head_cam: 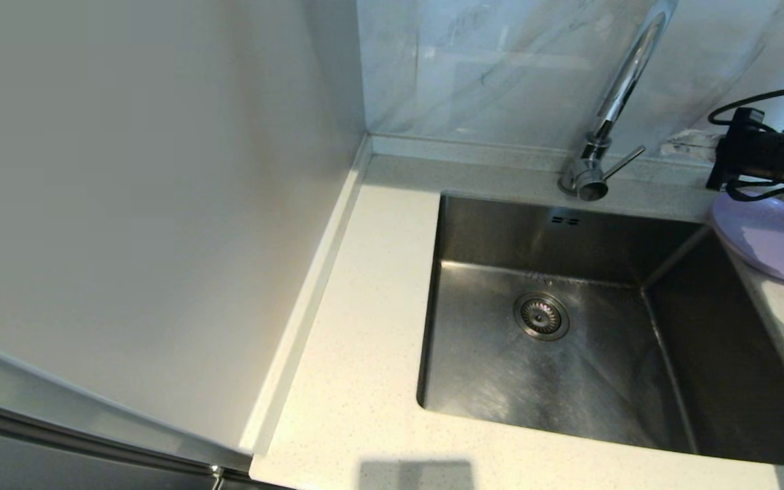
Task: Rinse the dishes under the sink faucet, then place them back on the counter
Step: Turn on the faucet
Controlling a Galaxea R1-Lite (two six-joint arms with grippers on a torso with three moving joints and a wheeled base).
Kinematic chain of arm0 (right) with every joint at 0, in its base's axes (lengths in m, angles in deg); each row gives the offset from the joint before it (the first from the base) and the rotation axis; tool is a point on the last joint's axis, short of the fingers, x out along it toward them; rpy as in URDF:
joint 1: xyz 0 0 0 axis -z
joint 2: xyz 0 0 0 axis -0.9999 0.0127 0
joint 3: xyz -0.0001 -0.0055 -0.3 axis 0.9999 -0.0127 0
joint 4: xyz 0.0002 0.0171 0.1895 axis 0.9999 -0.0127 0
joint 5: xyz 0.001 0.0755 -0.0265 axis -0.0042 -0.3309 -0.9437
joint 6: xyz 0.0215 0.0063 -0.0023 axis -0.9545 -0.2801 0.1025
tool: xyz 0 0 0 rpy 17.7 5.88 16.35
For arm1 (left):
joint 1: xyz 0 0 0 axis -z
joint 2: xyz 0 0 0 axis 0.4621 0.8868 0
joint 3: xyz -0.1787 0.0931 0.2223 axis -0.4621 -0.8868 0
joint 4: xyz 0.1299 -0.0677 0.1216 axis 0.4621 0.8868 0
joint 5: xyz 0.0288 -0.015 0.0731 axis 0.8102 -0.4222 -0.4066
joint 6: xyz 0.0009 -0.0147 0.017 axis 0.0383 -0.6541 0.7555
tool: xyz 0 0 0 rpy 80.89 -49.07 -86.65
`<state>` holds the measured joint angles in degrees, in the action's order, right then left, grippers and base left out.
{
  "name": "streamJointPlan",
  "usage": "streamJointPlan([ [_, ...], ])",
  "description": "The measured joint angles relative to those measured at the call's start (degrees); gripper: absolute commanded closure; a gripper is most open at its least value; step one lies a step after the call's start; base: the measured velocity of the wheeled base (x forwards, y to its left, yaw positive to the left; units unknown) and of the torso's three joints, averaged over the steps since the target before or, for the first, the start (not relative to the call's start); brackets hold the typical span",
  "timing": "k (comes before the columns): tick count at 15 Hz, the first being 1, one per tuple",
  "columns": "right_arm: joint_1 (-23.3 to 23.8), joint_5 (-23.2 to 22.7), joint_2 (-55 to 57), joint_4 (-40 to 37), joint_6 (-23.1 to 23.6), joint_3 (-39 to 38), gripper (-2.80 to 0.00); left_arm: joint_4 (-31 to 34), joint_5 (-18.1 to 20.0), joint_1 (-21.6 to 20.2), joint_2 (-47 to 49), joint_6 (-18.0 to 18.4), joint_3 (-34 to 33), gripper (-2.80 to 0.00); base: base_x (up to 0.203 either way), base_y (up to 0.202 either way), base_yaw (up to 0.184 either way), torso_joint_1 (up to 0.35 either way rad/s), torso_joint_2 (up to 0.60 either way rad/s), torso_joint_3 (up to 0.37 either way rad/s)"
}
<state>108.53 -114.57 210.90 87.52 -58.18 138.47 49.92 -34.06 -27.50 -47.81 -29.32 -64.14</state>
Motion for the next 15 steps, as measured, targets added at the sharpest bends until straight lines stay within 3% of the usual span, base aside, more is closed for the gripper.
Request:
streamJointPlan([
  [6,-0.16,-5.68,1.84,3.09,-0.28,0.37,0.0,0.02,0.0,-0.02,0.0,-0.01,0.0,0.0,0.0,0.0,0.0,0.0,0.0,0.0],
  [15,-2.1,-6.37,0.74,4.46,-2.6,0.05,0.0,0.0,0.02,-0.02,0.0,0.0,0.0,0.0,0.0,0.0,0.0,0.0,0.0,0.0],
])
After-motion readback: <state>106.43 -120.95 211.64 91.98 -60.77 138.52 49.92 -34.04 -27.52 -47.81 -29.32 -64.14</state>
